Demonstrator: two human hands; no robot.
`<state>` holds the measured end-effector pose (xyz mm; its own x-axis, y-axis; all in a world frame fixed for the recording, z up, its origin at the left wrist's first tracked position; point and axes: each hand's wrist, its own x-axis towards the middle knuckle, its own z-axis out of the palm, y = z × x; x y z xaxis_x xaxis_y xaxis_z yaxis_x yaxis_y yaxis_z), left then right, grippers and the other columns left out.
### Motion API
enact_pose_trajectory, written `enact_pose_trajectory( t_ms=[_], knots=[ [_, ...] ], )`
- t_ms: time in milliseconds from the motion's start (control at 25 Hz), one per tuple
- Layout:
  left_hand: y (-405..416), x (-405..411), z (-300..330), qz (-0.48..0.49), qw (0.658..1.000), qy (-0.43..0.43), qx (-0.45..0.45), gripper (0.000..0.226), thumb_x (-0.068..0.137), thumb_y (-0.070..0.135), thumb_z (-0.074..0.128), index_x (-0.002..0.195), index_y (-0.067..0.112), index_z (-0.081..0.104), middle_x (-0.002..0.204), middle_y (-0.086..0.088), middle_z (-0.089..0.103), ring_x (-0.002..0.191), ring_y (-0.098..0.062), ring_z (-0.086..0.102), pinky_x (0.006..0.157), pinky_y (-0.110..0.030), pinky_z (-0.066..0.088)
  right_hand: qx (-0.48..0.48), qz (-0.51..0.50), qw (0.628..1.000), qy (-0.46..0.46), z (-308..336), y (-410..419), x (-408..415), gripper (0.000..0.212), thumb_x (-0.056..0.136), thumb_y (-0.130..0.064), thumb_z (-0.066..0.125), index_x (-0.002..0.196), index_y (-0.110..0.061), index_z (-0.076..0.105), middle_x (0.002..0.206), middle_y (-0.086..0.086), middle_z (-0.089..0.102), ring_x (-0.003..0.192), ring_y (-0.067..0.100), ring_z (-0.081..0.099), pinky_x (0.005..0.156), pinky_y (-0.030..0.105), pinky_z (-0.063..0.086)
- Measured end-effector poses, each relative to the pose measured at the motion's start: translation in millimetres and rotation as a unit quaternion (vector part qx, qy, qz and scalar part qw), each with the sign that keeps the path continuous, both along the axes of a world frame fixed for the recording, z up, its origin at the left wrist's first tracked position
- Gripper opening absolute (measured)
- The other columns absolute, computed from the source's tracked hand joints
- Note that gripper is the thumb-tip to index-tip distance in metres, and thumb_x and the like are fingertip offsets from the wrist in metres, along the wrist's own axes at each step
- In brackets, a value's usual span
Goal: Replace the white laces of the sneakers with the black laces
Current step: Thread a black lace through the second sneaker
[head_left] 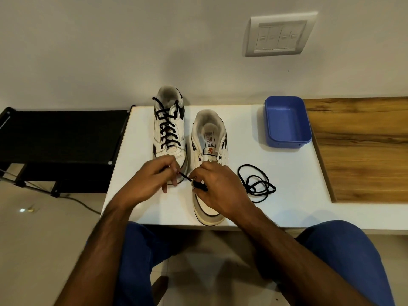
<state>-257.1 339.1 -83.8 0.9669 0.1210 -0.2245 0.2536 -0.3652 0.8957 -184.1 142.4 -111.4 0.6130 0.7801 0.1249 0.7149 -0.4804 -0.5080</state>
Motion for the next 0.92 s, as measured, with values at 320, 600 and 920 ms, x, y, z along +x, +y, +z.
enact_pose_trajectory(
  t_ms=[320,600,920],
  knots=[
    [17.6,-8.9,40.4,0.143,0.930,-0.211,-0.266,0.030,0.093,0.036,0.054,0.075,0.015,0.040,0.050,0.004,0.034,0.038,-0.011,0.024,0.042,-0.024,0.026,-0.002,0.031,0.997,0.068,4.5,-5.6,8.1,0.041,0.081,-0.029,0.081,0.119,-0.018,0.068,0.111,-0.002,0.054,0.094,0.019,0.059,0.079,0.038,0.053],
    [-15.6,3.0,-1.6,-0.139,0.937,0.076,0.310,0.019,0.092,0.048,0.065,0.093,0.029,0.064,0.063,0.010,0.053,0.060,-0.009,0.051,0.056,-0.024,0.035,0.026,0.025,0.990,0.139,1.6,-9.0,11.2,0.045,0.078,-0.027,0.085,0.118,-0.019,0.065,0.111,-0.003,0.046,0.087,0.017,0.059,0.076,0.041,0.056],
    [1.8,-6.7,22.4,0.045,0.990,-0.110,-0.080,0.018,0.080,0.017,0.059,0.063,0.019,0.054,0.060,0.005,0.043,0.056,-0.012,0.039,0.051,-0.022,0.033,0.015,0.022,0.990,0.139,1.0,-10.0,12.7,0.046,0.079,-0.027,0.085,0.119,-0.020,0.065,0.113,-0.004,0.044,0.090,0.019,0.061,0.080,0.041,0.056]
  ],
)
